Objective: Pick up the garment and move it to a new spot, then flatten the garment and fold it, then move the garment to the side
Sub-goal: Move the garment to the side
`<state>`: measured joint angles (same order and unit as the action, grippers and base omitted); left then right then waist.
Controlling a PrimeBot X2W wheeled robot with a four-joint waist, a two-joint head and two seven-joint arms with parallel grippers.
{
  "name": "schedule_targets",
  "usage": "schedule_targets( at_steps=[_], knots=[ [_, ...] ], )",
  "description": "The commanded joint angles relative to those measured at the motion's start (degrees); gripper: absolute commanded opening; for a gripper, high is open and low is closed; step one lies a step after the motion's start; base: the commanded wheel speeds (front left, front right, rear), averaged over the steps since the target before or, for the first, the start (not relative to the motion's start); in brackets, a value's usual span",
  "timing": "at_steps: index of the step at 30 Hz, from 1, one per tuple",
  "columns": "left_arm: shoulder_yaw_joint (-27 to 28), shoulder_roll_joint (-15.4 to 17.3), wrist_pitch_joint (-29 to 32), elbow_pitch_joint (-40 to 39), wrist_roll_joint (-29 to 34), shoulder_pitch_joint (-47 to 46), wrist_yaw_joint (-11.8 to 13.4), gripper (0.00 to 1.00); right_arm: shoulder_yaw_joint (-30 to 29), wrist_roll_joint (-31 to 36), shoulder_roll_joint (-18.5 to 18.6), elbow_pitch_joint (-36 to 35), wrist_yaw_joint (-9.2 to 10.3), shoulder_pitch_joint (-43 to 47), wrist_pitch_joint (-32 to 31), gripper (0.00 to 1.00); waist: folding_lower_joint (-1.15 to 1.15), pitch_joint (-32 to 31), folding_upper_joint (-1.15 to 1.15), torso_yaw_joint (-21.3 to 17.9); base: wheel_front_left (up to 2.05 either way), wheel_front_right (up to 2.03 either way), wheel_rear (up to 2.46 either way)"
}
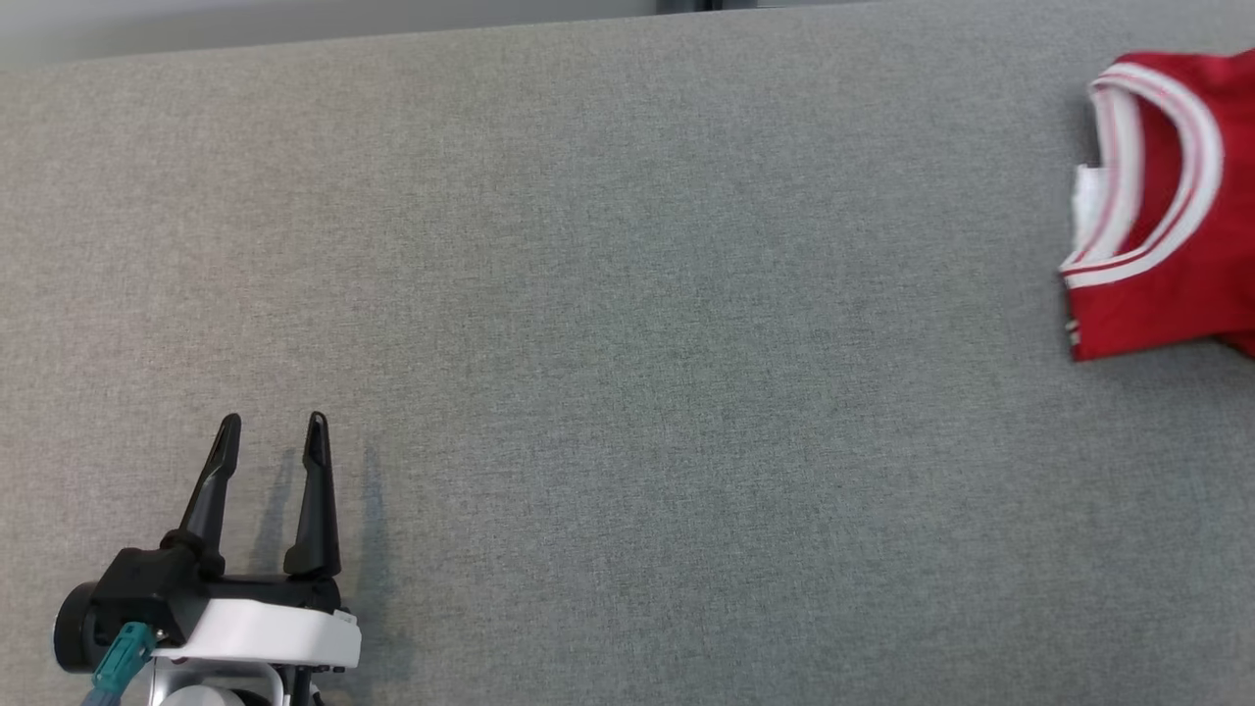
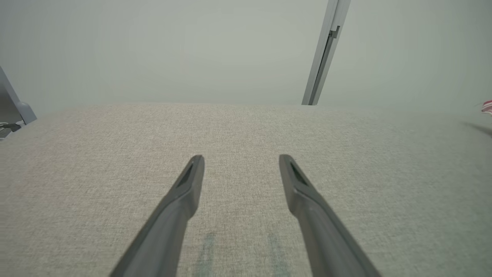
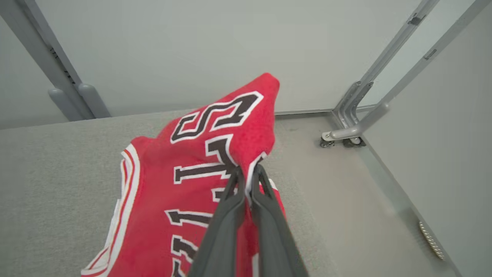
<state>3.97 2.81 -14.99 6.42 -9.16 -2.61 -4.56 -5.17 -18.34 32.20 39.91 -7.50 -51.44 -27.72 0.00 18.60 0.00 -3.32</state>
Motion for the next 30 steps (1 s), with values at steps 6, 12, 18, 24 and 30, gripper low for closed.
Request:
schedule_targets(
  at_steps=[6, 12, 18, 24, 30],
  knots=[
    [1.3, 0.2, -0.2, 0.2, 0.5, 0.2, -0.7, 1.00, -2.5, 10.5, -0.8, 1.7, 0.01, 0.2, 6.4, 1.00, 0.00, -0.3, 0.00, 0.2, 0.00, 0.00, 0.00],
    [1.6, 0.2, -0.2, -0.3, 0.0, 0.3, -0.4, 1.00, -4.3, 15.3, -3.1, -0.2, 0.01, 0.0, 15.1, 1.00, 0.00, -0.2, 0.00, -0.4, 0.00, 0.00, 0.00],
    [1.9, 0.2, -0.2, -1.5, -0.6, 0.7, 0.0, 1.00, -2.7, 14.0, -5.8, -4.8, 0.01, 3.9, 26.1, 1.00, 0.00, -2.0, 0.00, -0.8, 0.00, 0.00, 0.00],
    [2.4, 0.2, -0.2, -3.1, -1.8, 1.5, 0.7, 1.00, 0.8, 10.2, -8.6, -11.5, 0.01, 13.4, 37.9, 1.00, 0.00, -5.9, 0.00, 0.1, 0.00, 0.00, 0.00],
    [2.5, 0.2, -0.2, -3.3, -2.9, 3.6, 2.0, 1.00, 1.9, 9.2, -12.7, -18.4, 0.01, 26.7, 42.0, 1.00, 0.00, -10.3, 0.00, 1.7, 0.00, 0.00, 0.00]
  ],
)
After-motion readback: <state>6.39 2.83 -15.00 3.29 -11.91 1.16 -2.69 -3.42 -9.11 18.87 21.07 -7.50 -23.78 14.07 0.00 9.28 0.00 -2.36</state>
